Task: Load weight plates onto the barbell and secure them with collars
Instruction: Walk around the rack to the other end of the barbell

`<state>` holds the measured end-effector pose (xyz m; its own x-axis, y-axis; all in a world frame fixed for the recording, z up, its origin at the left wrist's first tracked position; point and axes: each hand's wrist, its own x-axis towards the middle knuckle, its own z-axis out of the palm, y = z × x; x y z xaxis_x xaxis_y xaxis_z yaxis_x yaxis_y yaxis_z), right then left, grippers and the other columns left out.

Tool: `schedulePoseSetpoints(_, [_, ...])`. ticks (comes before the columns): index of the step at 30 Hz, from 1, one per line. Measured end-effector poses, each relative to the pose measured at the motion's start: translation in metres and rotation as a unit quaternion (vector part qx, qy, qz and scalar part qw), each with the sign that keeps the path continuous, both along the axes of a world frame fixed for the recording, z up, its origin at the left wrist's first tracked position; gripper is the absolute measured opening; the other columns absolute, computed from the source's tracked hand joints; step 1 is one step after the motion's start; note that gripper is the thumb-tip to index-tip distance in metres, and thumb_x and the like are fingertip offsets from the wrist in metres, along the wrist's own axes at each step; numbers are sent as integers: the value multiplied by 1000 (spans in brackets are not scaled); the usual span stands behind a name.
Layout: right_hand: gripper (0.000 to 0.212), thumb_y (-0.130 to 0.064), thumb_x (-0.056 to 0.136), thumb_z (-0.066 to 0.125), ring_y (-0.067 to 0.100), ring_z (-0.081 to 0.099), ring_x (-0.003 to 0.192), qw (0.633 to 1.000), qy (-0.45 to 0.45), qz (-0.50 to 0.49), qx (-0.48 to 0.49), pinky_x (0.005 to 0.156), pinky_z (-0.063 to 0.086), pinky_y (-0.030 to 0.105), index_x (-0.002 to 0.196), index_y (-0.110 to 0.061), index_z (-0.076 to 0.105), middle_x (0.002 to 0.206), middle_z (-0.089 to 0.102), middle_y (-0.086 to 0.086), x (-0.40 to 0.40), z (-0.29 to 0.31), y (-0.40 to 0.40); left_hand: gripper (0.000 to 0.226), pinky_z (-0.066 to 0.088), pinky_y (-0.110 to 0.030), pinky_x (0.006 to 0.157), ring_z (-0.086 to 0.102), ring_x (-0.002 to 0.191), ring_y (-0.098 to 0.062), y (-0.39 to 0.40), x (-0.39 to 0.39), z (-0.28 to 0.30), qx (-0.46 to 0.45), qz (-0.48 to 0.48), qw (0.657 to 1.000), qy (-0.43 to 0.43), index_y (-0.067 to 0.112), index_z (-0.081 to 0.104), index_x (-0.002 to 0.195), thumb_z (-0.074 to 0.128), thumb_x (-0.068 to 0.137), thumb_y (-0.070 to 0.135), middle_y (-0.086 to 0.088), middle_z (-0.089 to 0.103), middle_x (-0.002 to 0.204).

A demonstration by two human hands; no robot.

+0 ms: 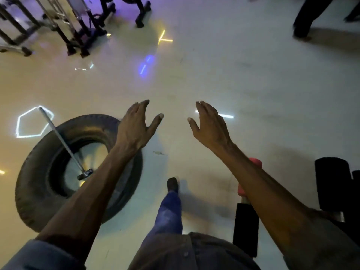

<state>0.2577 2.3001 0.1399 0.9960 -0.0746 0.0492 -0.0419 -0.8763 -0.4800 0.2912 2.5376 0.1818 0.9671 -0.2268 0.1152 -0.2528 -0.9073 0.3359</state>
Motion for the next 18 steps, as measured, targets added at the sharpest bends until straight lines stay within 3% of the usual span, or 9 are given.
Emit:
schedulePoseSetpoints(9, [66, -46, 105, 48, 23, 22, 158, 985, -6, -170, -20, 123, 30, 47, 160, -15, 31, 169, 28, 6, 175, 24, -89, 74, 44, -45, 110, 40, 149, -22, -115, 255, 10, -21, -136, 990, -24, 22, 38, 156, 42, 100, 70, -2, 50, 156])
schedulePoseSetpoints(18, [65, -46, 106, 46, 26, 21, 158, 947, -19, -321, -15, 124, 30, 50, 161, -14, 30, 169, 28, 8, 309, 26, -241, 77, 47, -46, 108, 42, 148, -24, -313, 444, 19, -31, -304, 951, -50, 20, 37, 157, 42, 99, 71, -4, 50, 156])
